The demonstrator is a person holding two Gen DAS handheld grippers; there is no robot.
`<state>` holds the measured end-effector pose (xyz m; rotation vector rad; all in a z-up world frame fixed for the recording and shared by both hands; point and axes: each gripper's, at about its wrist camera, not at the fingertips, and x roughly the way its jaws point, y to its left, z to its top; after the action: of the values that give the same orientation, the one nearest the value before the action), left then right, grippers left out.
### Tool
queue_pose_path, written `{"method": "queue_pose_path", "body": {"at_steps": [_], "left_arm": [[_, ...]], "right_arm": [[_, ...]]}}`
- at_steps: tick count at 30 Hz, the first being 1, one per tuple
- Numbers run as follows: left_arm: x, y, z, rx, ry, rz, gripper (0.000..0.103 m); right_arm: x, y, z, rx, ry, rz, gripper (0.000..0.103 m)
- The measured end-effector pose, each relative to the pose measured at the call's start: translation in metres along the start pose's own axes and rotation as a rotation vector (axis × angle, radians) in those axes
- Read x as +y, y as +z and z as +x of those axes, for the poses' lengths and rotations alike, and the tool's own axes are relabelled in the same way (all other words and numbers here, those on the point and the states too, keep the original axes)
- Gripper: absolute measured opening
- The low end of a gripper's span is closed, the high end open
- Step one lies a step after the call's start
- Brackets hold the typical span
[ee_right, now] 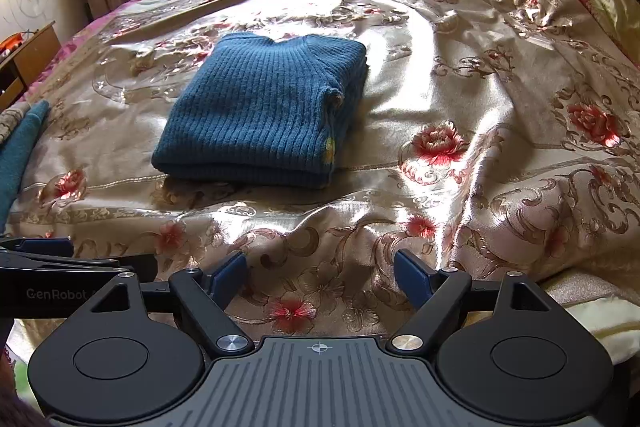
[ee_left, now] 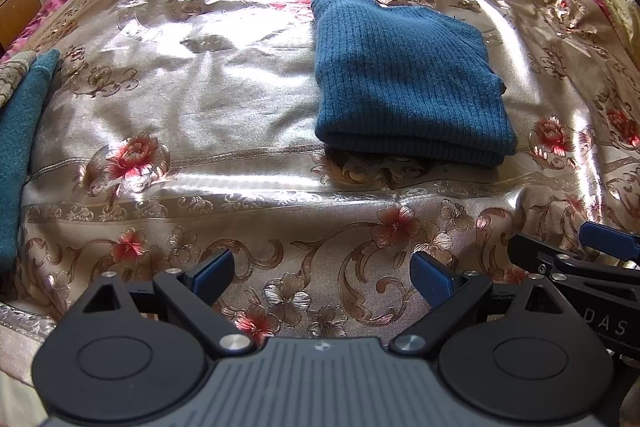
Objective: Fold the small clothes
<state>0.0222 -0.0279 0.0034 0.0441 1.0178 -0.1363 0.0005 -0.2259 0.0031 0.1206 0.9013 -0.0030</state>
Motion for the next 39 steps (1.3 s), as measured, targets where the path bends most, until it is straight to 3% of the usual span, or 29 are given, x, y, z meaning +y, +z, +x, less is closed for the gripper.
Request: {"method": "queue_pose_path", "body": {"at_steps": [39], "left_arm": [[0.0004,-0.0023,-0.0008,0.007,-0.001,-0.002,0.098]], "right_arm": [[-0.0002,-0.0020,-0.0013,0.004,-0.001,0.000,0.083]]}}
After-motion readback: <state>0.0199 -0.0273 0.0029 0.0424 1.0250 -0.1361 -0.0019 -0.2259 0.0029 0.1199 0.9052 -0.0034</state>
